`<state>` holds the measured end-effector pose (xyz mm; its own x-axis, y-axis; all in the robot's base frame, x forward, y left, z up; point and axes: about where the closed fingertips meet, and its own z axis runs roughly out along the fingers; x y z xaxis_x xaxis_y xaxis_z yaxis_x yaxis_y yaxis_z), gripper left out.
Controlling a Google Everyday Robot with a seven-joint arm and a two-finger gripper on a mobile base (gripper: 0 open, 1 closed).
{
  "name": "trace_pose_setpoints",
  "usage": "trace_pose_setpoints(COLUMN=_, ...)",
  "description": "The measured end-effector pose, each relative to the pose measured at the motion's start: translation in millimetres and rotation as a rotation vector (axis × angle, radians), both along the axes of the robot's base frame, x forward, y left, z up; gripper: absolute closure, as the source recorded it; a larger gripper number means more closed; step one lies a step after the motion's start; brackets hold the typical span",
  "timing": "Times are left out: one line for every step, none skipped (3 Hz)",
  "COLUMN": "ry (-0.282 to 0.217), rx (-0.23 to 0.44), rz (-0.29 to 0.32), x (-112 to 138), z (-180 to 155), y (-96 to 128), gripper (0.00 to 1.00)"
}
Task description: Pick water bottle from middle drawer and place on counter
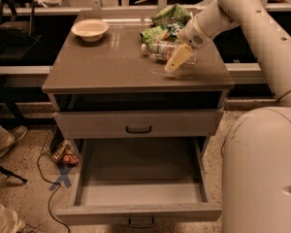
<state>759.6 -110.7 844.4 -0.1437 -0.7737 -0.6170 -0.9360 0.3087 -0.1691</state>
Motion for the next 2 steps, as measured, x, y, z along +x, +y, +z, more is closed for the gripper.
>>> trace_pose_setpoints(ry=-0.023, rx=0.017, rz=-0.013, x=-4, z=11, y=-13, gripper=0.0)
trace_pose_setpoints(ry=-0.081, rx=0.034, rz=-0.046, x=-16, z=32, y=-39, gripper=0.0)
